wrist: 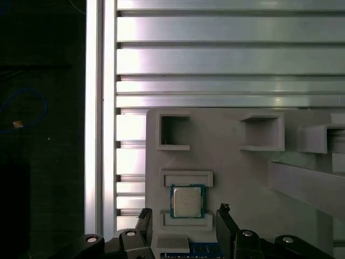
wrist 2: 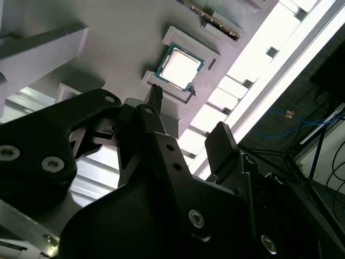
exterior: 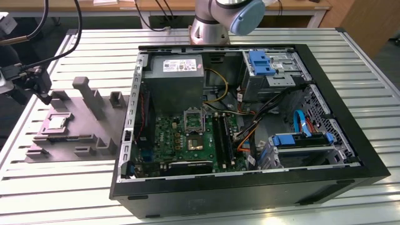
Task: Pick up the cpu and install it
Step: 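Pick up the cpu and move it towards the insertion slot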
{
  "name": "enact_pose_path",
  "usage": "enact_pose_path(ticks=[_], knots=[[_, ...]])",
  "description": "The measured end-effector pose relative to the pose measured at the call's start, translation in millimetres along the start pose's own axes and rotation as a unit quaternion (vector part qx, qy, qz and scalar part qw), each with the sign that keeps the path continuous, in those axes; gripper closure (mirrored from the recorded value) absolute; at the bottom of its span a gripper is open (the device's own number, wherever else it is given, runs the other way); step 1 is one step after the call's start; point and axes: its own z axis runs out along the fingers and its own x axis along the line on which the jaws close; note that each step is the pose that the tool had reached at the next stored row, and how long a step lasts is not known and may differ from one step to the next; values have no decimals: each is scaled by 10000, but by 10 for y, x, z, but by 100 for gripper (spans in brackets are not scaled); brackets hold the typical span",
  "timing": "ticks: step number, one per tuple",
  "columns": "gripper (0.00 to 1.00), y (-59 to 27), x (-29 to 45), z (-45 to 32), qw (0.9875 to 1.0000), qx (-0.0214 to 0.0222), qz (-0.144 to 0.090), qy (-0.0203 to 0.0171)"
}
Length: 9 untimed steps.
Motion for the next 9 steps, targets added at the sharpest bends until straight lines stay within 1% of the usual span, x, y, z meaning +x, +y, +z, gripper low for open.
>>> enact_pose_path(ticks=[1,2,3,4,5,7,9], knots=[[41,0,-1,1,10000,4,0,-1],[41,0,-1,4,10000,19,-1,-3],[41,0,0,5,10000,54,0,-3],[41,0,0,8,10000,100,-1,-3],[41,-1,0,16,9999,100,-1,-5],[41,-1,0,26,10000,81,-1,-2],[41,-2,1,56,10000,81,0,-3]])
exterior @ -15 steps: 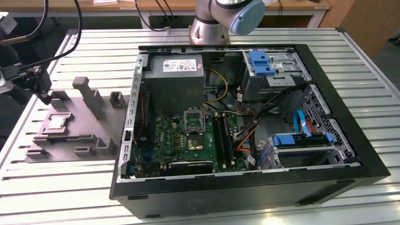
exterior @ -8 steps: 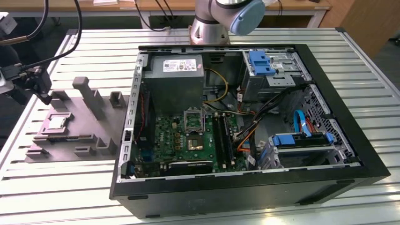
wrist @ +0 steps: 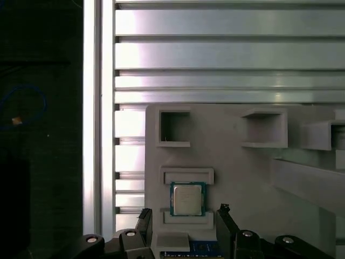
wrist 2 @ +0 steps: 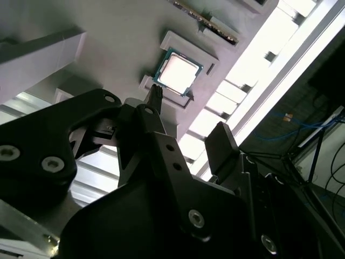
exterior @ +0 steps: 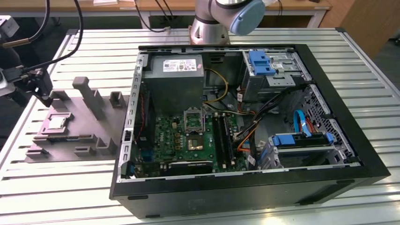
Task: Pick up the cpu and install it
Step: 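Pick up the cpu and move it towards the insertion slot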
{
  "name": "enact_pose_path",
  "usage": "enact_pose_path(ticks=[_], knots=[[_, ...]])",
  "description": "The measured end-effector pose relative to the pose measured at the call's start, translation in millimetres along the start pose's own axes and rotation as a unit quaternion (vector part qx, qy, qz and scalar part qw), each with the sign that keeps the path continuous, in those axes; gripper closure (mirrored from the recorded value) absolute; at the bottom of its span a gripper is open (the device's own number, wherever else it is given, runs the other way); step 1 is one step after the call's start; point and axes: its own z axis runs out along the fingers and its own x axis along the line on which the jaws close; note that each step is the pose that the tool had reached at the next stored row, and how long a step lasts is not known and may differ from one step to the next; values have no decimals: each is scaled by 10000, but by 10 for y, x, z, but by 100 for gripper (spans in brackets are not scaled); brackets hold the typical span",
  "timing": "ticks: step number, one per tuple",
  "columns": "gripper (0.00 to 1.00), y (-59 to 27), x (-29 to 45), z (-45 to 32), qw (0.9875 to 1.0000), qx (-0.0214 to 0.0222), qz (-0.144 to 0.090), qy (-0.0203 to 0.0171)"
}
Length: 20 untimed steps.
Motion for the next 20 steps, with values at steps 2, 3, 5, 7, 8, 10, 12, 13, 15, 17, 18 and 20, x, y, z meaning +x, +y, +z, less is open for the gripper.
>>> enact_pose_path(ticks=[2,3,5,7,8,10,12,13,15,17,18,20], knots=[[41,-2,0,37,10000,2,-1,0],[41,-3,0,55,10000,2,0,0],[41,-8,0,91,10000,2,-1,0],[41,-10,-4,128,10000,2,-1,0],[41,-12,-8,146,10000,2,-1,0],[41,-13,-25,182,10000,3,-2,10],[41,-12,-27,194,10000,3,-2,11],[41,-13,-27,194,10000,5,-2,11],[41,-13,-27,194,10000,6,-2,11],[41,-13,-27,195,10000,7,-2,11],[41,-13,-27,195,10000,7,-2,11],[41,-13,-28,195,10000,8,-2,11]])
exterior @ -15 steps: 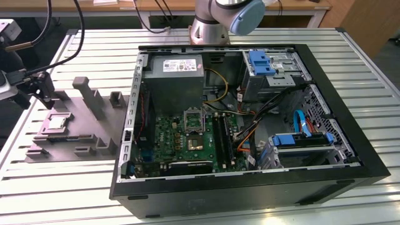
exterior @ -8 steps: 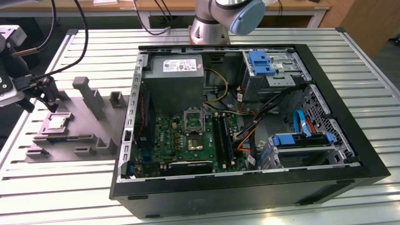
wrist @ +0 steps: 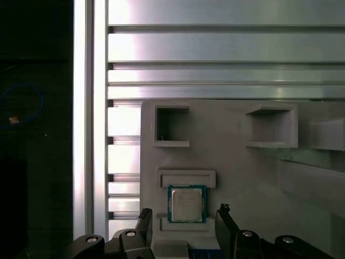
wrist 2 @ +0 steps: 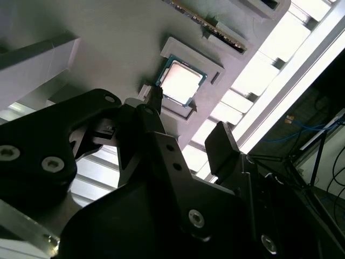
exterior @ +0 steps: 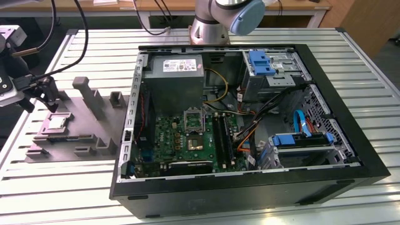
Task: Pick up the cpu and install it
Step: 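Pick up the cpu and move it towards the insertion slot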
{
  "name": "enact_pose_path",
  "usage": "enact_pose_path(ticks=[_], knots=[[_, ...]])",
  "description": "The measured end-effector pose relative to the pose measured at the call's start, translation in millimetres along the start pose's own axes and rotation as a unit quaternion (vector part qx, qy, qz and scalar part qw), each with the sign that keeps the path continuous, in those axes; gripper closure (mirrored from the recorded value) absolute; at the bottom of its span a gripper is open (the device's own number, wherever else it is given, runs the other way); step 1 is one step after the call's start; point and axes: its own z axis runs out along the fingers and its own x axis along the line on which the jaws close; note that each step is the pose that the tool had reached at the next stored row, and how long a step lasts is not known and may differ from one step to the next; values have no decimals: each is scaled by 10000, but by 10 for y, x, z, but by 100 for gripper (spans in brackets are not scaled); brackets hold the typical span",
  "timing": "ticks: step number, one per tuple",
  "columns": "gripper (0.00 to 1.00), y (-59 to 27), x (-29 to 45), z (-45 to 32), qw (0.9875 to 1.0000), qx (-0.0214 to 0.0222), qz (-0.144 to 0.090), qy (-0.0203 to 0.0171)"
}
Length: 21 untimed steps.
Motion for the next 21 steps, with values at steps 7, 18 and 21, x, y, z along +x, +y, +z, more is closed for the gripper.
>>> enact_pose_path(ticks=[7,18,21], knots=[[41,-1,0,35,10000,0,0,-1],[41,-4,0,133,10000,0,0,-5],[41,-5,1,178,10000,0,0,-6]])
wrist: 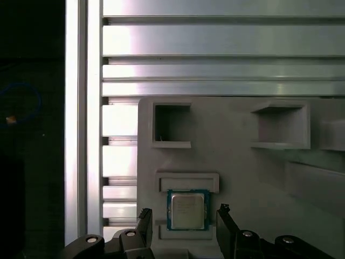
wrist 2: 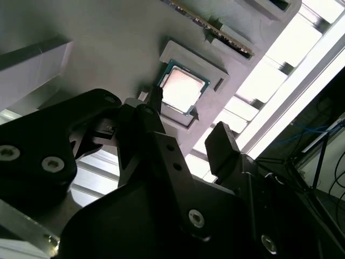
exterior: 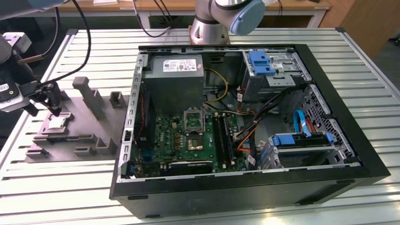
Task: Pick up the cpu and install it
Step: 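Pick up the cpu and move it towards the insertion slot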
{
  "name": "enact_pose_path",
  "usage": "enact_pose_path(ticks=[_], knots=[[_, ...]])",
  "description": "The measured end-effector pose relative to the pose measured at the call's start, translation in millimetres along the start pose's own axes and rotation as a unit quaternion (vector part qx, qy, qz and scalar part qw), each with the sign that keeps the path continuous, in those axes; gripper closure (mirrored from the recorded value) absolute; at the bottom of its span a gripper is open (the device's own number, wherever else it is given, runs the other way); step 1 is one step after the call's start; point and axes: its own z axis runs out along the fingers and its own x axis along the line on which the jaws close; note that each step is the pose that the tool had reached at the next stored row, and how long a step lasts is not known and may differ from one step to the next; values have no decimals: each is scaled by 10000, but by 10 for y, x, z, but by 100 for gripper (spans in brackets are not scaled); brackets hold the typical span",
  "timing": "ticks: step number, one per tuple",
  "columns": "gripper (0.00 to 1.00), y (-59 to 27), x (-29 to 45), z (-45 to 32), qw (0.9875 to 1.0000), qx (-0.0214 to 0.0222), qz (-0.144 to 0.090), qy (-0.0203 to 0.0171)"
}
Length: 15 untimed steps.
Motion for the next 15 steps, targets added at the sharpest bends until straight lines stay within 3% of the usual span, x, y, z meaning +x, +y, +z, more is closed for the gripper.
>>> enact_pose_path(ticks=[15], knots=[[41,-7,-2,140,10000,-9,0,0]])
